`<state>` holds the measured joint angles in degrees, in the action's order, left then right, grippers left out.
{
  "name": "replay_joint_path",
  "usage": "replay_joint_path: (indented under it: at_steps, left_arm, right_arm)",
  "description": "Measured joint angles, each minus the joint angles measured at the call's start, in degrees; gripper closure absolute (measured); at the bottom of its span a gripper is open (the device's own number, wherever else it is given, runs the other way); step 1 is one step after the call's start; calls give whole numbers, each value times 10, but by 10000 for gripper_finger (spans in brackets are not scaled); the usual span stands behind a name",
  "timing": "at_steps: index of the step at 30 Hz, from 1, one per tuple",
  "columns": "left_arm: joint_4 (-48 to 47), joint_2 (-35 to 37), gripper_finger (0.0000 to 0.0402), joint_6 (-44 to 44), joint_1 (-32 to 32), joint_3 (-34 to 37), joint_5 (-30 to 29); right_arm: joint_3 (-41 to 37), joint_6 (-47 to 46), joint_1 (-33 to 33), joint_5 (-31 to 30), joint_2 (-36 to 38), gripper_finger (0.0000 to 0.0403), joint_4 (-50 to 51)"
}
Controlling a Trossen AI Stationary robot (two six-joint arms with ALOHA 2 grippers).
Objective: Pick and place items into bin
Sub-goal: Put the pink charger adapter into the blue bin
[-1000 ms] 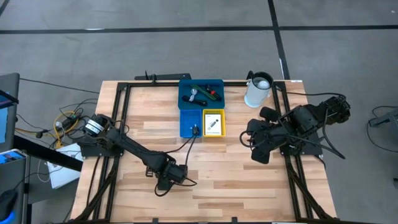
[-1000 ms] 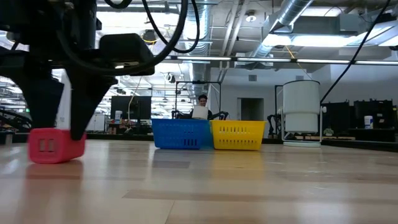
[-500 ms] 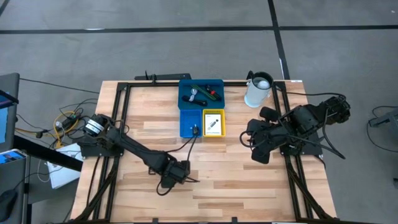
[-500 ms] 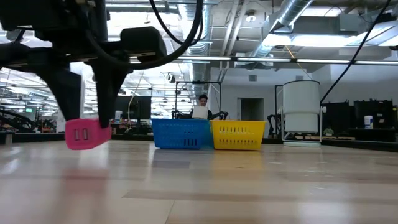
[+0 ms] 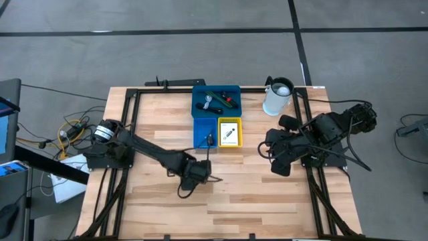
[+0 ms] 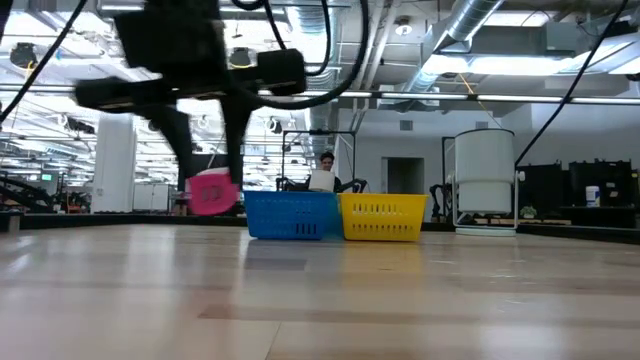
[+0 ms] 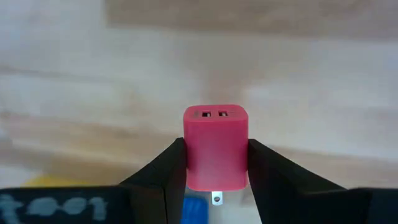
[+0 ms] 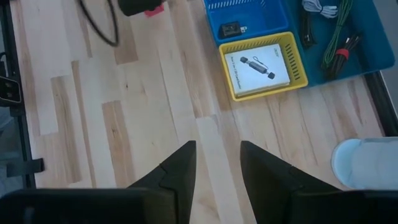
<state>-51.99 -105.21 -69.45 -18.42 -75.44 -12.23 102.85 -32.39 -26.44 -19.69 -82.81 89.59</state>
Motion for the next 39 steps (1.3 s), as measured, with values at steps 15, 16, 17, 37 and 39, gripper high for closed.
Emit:
replay_joint_path:
  at_steps: [15, 16, 17, 37, 39]
  left_arm:
    - [-27, 1, 273, -49, 124, -85, -51]
    - [-29, 1, 273, -49, 133, -89, -52]
    - [-29, 1, 273, -49, 142, -93, -52]
    - [-7, 1, 241, -105, 276, -105, -11]
    - [-3, 1, 240, -108, 276, -105, -11]
  right_arm:
    - [0, 24, 0, 1, 0, 285, 4]
    - [0, 24, 0, 1, 0, 285, 4]
    - [0, 24, 0, 1, 0, 285, 4]
    - [0, 25, 0, 1, 0, 285, 4]
    - [0, 25, 0, 1, 0, 285, 4]
